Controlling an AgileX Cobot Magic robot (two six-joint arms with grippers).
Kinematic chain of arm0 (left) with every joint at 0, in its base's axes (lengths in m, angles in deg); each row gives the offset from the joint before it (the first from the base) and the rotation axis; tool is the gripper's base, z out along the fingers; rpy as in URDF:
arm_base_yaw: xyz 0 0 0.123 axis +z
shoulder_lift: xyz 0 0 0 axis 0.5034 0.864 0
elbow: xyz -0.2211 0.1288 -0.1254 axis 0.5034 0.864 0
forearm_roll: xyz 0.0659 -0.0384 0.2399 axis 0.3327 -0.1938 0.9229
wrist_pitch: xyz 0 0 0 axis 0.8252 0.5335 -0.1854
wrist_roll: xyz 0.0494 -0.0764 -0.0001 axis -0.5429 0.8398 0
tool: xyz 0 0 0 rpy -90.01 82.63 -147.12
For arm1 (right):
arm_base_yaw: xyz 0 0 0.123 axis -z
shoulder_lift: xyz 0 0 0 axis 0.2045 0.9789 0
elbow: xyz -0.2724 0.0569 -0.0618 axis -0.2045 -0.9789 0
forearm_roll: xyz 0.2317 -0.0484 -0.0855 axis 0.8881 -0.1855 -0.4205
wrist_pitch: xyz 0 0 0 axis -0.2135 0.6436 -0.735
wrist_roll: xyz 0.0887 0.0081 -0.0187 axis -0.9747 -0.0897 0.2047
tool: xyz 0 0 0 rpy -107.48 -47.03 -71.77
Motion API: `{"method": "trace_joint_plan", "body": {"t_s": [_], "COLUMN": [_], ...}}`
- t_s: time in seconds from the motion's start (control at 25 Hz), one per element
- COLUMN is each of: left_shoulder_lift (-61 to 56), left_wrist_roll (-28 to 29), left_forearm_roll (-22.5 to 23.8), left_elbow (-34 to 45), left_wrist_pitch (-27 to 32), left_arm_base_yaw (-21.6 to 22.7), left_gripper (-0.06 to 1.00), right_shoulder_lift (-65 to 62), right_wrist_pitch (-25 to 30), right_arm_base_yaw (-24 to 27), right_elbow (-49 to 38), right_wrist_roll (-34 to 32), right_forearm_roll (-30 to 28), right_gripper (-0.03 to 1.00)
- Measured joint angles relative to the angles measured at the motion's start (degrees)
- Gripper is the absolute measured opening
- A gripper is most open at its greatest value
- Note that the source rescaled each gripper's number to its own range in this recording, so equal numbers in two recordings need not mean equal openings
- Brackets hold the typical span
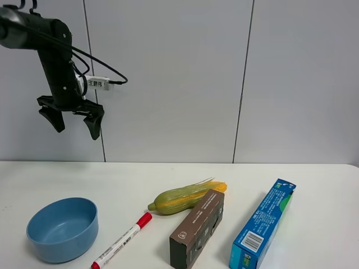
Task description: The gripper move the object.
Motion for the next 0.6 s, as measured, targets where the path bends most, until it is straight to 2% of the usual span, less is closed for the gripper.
{"method": "trace_joint_plan", "body": {"t_s": [0.28,0.6], "left_shoulder_lift": [-13.55,-32.41], "left_wrist_roll": [3.4,5.11], "left_forearm_roll": [2.5,3.14], "left_elbow": [13.53,42.58], "left_wrist_pitch": [-0.07,-0.42], "left_arm_base_yaw": [0.0,0.68], "left_gripper": [1.0,1.0], "right_shoulder_lift": [0.0,0.0], "right_wrist_pitch": [0.0,0.0], "right_arm_base_yaw": [0.0,0.0], "right_elbow": [0.0,0.0], "right_wrist_roll": [0.0,0.0], "right_forearm_roll": [0.0,0.0], "right_gripper": [1.0,1.0]}}
